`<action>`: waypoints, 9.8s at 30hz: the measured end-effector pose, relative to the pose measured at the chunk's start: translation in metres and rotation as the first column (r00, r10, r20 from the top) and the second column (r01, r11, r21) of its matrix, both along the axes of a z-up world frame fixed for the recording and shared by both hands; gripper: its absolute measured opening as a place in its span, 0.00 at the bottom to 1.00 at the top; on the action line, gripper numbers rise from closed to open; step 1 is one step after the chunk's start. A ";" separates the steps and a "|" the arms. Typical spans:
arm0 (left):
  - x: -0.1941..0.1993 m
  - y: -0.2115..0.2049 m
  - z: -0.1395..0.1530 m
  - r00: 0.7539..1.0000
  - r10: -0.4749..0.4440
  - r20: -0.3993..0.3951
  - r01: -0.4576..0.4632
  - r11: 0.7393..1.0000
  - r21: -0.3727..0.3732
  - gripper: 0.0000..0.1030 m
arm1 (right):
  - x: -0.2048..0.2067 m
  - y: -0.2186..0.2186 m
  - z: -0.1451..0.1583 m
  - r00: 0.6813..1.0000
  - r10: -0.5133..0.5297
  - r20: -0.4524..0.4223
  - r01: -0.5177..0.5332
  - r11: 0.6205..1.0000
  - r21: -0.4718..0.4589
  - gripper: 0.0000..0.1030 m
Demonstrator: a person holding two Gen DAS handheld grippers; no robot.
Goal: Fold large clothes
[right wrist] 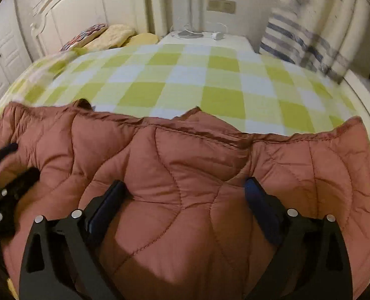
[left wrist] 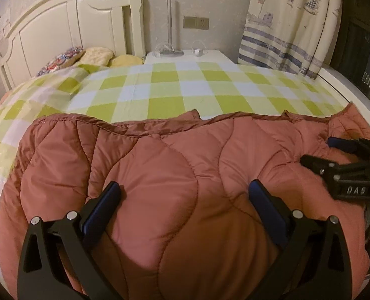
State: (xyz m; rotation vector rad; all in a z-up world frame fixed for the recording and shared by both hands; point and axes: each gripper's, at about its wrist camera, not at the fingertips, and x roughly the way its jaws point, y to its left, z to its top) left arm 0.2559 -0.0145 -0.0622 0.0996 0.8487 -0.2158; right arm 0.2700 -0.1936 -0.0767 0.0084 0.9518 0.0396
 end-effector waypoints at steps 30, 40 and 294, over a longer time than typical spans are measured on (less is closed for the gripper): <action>0.051 0.119 0.019 0.975 0.216 -0.057 -0.223 0.954 -0.201 0.95 | -0.008 -0.003 0.001 0.999 -0.003 0.046 0.001 0.999 0.036 0.89; 0.017 0.118 0.005 0.982 0.185 -0.035 -0.187 0.976 -0.115 0.98 | -0.009 -0.006 0.002 0.998 -0.006 0.056 0.003 0.999 0.046 0.89; -0.077 0.152 0.144 0.972 -0.022 0.235 0.077 0.971 -0.226 0.98 | -0.207 0.325 -0.015 0.712 0.631 0.308 -0.107 0.532 -0.840 0.44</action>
